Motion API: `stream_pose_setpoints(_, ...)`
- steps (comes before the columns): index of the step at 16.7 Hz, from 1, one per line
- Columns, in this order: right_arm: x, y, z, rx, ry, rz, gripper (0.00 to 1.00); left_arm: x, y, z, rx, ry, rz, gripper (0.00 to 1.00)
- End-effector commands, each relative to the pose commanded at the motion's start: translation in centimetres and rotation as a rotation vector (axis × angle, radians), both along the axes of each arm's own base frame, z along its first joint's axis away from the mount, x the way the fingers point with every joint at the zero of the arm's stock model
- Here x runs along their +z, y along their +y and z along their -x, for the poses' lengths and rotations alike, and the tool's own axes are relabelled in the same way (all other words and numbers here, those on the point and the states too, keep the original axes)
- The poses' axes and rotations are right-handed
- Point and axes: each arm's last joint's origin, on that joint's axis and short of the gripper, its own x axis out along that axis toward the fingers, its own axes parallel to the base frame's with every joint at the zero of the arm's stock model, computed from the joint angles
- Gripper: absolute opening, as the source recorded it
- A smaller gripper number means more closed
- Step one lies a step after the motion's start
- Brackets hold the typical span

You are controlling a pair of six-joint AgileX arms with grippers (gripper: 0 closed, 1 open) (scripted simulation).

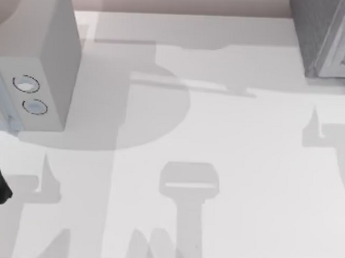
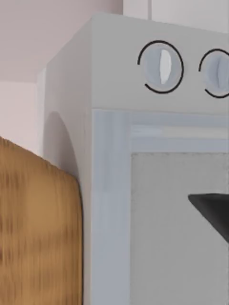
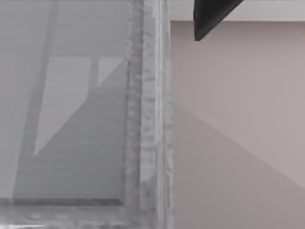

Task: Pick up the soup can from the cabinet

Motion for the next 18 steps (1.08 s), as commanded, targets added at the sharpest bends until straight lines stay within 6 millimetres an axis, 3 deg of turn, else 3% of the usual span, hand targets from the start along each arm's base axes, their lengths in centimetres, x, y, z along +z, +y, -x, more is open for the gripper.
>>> stream_pose_setpoints(5, 9.0, 1.4, -5.2, -0.003, -0.006, 0.001, 1.00, 0.0, 0.0, 0.0, 0.000, 0.000, 0.000, 1.00)
stream_pose_setpoints(9, 13.5, 2.7, -8.9, 0.000, -0.020, -0.002, 1.00, 0.0, 0.0, 0.0, 0.000, 0.000, 0.000, 1.00)
stream_pose_setpoints(13, 15.3, 3.6, -11.1, 0.004, -0.026, -0.006, 1.00, 0.0, 0.0, 0.0, 0.000, 0.000, 0.000, 1.00)
stream_pose_setpoints(18, 15.4, 3.7, -11.3, 0.004, -0.026, -0.006, 1.00, 0.0, 0.0, 0.0, 0.000, 0.000, 0.000, 1.00)
